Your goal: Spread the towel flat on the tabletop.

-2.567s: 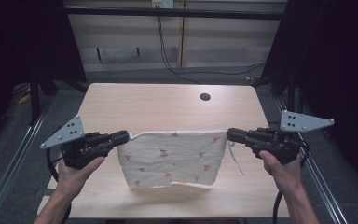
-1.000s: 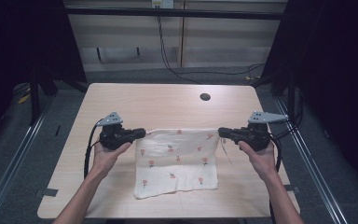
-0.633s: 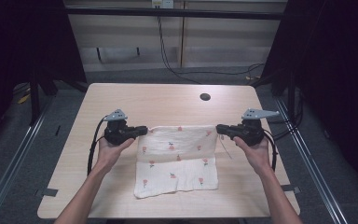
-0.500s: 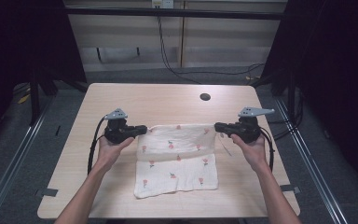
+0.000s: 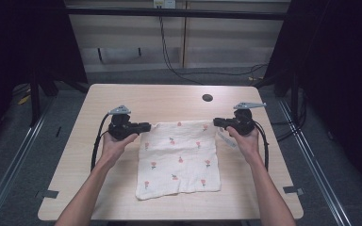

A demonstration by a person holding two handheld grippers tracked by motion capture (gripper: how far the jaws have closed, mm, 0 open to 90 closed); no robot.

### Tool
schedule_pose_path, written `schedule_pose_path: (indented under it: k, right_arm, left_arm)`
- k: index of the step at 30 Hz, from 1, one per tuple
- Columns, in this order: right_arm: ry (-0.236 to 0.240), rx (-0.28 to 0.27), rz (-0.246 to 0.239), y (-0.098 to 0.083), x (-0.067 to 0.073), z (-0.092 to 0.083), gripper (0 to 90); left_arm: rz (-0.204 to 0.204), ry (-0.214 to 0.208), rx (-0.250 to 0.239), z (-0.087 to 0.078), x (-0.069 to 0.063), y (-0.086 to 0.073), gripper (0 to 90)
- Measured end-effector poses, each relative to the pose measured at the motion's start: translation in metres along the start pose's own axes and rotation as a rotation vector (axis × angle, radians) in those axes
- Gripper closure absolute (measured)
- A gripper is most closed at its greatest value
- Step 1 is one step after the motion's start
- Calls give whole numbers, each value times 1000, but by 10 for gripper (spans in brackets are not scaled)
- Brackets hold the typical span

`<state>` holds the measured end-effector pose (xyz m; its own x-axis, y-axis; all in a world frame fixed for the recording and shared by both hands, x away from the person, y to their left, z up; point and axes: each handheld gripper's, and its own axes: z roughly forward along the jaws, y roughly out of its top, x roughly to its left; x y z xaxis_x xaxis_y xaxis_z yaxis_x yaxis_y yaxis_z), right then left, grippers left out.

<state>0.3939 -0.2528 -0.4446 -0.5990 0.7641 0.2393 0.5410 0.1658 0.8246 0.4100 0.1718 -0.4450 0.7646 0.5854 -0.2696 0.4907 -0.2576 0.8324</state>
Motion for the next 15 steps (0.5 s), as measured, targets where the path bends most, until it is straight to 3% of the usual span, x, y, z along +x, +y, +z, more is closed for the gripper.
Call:
schedule_pose_path:
  k: [3, 4, 6, 15]
  right_arm:
    - [-30, 8, 7, 1, -1, 1, 787]
    - [-48, 6, 14, 1, -3, 0, 738]
    - [-60, 8, 16, 1, -2, -2, 736]
    - [-34, 50, -62, -3, 16, -25, 701]
  left_arm:
    - [7, 28, 0, -3, 0, 1, 741]
    - [0, 46, 3, -8, 3, 1, 735]
    - [-2, 51, 5, -14, 4, -2, 725]
    - [7, 71, 10, -39, 3, -17, 705]
